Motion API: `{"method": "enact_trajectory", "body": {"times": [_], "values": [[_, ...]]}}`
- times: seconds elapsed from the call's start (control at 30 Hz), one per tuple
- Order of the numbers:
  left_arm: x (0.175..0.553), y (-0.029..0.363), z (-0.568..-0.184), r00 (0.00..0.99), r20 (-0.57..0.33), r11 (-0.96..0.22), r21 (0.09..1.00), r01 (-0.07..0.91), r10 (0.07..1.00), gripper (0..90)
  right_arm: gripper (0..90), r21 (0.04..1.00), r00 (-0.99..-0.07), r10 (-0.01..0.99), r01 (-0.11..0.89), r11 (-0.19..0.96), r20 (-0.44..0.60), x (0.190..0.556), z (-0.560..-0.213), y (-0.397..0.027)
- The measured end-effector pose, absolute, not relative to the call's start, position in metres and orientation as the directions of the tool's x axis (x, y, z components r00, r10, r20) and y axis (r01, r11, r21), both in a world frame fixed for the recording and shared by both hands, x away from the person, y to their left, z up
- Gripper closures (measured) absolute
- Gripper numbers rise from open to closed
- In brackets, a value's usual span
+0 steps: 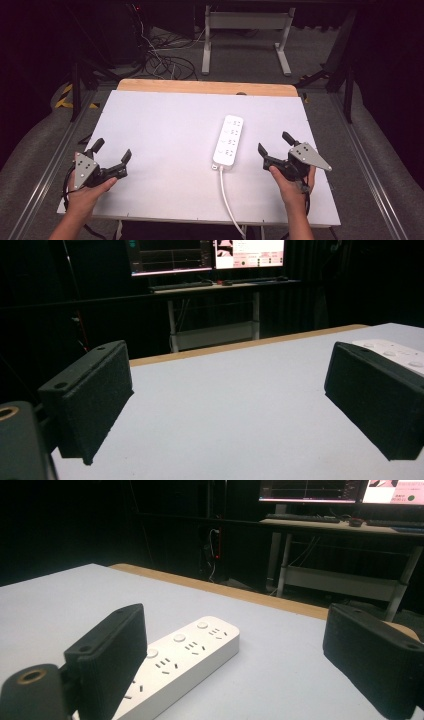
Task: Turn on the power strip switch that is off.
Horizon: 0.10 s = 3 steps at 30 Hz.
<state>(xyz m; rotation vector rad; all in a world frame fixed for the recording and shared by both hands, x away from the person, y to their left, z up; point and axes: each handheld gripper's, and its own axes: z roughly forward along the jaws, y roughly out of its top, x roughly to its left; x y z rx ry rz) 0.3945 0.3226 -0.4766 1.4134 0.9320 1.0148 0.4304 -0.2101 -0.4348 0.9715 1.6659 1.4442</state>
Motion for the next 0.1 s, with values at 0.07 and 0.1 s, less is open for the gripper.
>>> {"method": "enact_trajectory", "body": {"times": [0.07, 0.1], "values": [[0.3941, 0.3225, -0.4765, 0.321, 0.07, -0.073, 0.997, -0.004, 0.945, 5.6, 11.0, 0.992, -0.461, 0.886, 0.084, 0.093, -0.044, 0.4307, -0.4349, -0.2098], [0.3941, 0.3226, -0.4763, 0.32, 0.072, -0.075, 0.997, -0.004, 0.945, 5.6, 10.9, 0.992, -0.461, 0.886, 0.086, 0.097, -0.047, 0.4304, -0.435, -0.2095]]}}
